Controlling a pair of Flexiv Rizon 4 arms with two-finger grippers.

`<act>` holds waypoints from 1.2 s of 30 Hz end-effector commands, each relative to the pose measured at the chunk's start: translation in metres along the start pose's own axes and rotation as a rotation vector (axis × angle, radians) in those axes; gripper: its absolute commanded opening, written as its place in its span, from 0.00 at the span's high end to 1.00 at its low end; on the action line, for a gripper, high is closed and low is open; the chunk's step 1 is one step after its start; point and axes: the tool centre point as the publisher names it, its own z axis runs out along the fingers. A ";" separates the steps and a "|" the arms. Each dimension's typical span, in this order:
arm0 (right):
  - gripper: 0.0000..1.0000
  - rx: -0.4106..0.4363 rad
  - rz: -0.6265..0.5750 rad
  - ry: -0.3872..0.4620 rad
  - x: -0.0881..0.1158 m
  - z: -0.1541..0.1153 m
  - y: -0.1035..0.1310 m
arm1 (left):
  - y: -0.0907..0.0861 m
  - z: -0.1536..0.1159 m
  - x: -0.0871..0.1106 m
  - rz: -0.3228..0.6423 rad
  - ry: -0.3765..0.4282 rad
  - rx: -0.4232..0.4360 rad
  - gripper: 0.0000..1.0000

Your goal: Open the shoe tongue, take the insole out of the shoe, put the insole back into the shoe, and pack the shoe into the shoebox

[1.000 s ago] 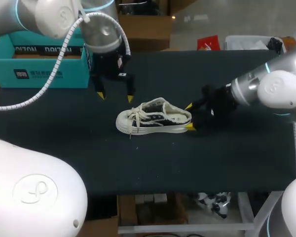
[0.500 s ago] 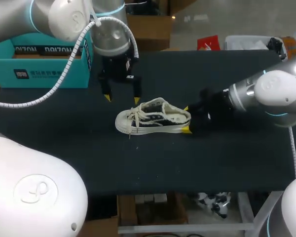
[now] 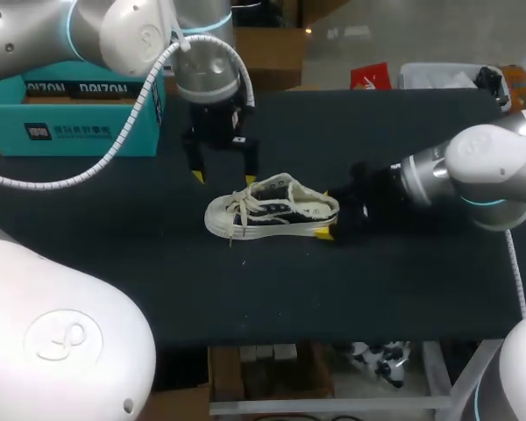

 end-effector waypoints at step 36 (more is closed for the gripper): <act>1.00 -0.024 -0.015 0.014 0.002 0.010 -0.004 | -0.025 0.016 0.089 -0.007 -0.191 -0.095 0.22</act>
